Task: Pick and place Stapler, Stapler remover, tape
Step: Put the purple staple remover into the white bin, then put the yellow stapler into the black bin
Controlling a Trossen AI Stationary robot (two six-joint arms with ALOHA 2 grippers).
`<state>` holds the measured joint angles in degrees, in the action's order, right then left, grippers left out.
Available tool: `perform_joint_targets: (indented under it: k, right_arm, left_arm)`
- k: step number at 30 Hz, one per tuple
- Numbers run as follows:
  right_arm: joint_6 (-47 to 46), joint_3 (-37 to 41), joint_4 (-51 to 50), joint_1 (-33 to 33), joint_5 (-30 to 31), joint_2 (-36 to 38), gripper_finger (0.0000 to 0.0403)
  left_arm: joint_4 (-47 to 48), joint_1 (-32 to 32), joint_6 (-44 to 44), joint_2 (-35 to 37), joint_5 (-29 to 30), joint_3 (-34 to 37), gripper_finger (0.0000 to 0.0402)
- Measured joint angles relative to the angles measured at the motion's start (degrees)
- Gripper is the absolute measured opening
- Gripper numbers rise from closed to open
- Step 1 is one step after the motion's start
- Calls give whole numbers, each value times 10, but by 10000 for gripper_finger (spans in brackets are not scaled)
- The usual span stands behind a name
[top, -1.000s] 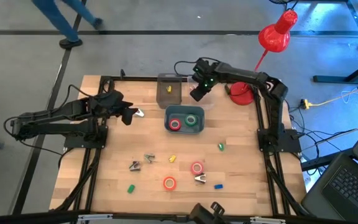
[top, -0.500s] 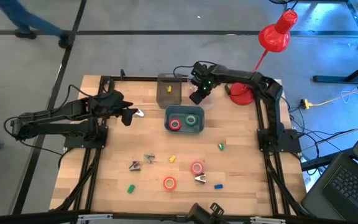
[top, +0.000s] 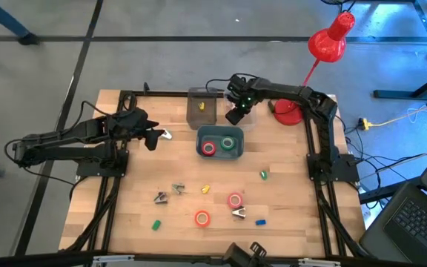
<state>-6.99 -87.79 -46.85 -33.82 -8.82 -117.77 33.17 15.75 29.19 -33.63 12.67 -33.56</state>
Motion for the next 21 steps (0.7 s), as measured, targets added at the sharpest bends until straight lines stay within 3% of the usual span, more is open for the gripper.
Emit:
perform_joint_targets:
  k: [7, 15, 21]
  right_arm:
    - [0, 0, -2, 1, 18, 29, 139]
    - [-11, 0, -35, 25, 72, 111, 144]
    - [-56, 0, -121, 93, 128, 190, 144]
  left_arm:
    - [0, 0, 0, 0, 0, 0, 235]
    - [0, 0, 0, 0, -2, 0, 235]
    - [0, 0, 0, 0, -2, 0, 235]
